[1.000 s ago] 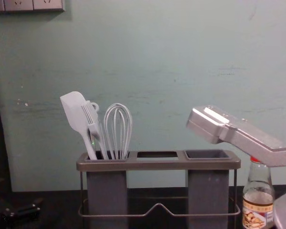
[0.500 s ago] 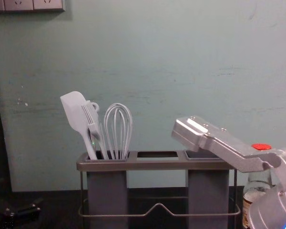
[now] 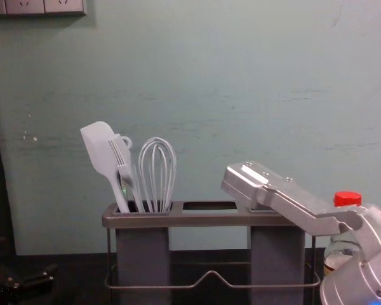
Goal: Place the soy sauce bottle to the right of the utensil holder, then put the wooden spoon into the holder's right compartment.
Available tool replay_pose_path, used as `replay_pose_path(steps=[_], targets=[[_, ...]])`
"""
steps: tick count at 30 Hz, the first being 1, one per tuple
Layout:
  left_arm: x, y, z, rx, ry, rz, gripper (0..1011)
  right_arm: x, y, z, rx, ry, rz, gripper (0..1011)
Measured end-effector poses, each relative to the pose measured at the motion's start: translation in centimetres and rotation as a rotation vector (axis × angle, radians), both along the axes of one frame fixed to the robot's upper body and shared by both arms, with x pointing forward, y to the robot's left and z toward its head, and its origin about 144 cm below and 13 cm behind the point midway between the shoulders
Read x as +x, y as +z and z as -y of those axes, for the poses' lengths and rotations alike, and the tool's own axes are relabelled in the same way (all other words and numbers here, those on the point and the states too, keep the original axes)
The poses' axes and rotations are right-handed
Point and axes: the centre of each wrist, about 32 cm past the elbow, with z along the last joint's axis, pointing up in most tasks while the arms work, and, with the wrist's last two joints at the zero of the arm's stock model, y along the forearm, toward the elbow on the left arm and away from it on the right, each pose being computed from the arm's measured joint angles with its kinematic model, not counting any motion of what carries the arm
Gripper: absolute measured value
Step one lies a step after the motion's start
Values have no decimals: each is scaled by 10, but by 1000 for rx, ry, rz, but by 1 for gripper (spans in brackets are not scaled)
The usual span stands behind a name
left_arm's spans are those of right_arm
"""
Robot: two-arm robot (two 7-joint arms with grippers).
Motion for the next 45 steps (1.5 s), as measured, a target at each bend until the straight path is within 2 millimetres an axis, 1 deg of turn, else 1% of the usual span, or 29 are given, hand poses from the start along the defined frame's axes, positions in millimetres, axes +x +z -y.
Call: replay_pose_path(steps=[15,27,45], targets=[[0,0,0,0,0,0,1011,1,-3,-2,-6,2,-1,1002],[0,0,0,0,0,0,1012,3,-5,1,-1,-6,-6,1002],[0,0,0,0,0,0,1012,3,-5,0,-2,-4,-5,1002]])
